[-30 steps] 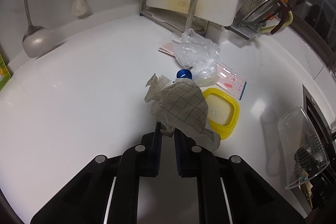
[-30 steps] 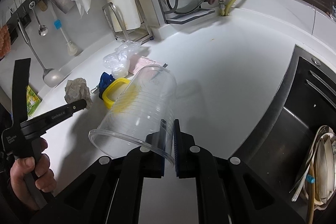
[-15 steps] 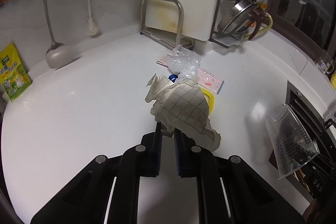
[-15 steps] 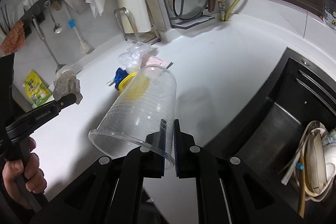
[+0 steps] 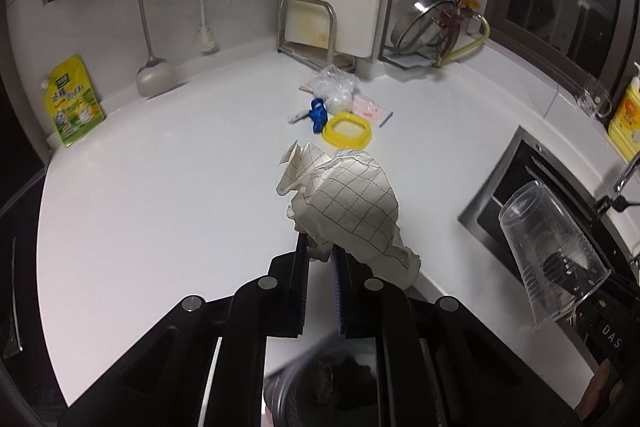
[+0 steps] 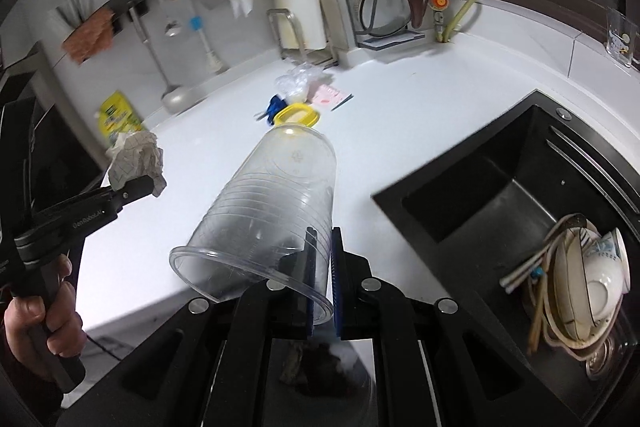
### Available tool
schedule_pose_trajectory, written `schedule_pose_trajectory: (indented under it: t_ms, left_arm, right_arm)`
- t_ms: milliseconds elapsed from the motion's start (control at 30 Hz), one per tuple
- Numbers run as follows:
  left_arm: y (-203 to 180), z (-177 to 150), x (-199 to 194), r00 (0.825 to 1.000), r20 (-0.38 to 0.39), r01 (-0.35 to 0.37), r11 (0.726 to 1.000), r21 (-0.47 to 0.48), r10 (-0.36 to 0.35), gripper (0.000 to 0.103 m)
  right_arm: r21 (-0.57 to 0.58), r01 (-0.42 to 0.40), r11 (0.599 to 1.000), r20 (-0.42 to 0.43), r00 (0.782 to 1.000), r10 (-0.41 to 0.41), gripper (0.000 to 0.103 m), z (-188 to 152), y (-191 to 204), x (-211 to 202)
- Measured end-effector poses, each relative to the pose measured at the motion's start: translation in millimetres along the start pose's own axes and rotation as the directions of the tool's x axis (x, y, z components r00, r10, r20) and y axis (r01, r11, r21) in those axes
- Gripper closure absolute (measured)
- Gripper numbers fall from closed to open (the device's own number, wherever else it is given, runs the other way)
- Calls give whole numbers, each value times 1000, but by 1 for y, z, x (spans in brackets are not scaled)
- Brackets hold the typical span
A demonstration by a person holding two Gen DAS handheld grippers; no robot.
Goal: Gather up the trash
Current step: 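Carry the cup and paper towel over the grey bin with both tools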
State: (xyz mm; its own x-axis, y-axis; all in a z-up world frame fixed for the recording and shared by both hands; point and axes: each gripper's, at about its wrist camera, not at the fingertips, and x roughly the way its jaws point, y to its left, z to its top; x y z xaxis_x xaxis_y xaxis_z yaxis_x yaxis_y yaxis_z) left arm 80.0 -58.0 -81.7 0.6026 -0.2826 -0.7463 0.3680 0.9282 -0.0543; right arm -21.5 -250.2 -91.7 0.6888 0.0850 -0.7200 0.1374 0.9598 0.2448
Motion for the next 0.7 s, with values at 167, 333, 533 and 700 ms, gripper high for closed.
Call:
schedule_pose_trajectory:
  t_ms: [167,333,533,700]
  left_arm:
    - [-12,-31,-22,999,-25,-23,1000,-16,22,92]
    - [-26,-62,-33,997,-64,-39,999,-28,37,92]
    - [-41,-99,-36,991,-123,-53,998,-42,47,92]
    - [-52,-121,-33,985,-164,-57,998,-40,49,92]
  right_arm:
    - [-55,-35,998,-40,999,33,96,-27,1,-18]
    - [-88,-85,992,-104,992,76,96,-53,2,-24]
    - [-116,-130,985,-164,980,110,96,-78,5,-28]
    - [-133,-143,981,-207,972,113,96,-94,4,-27]
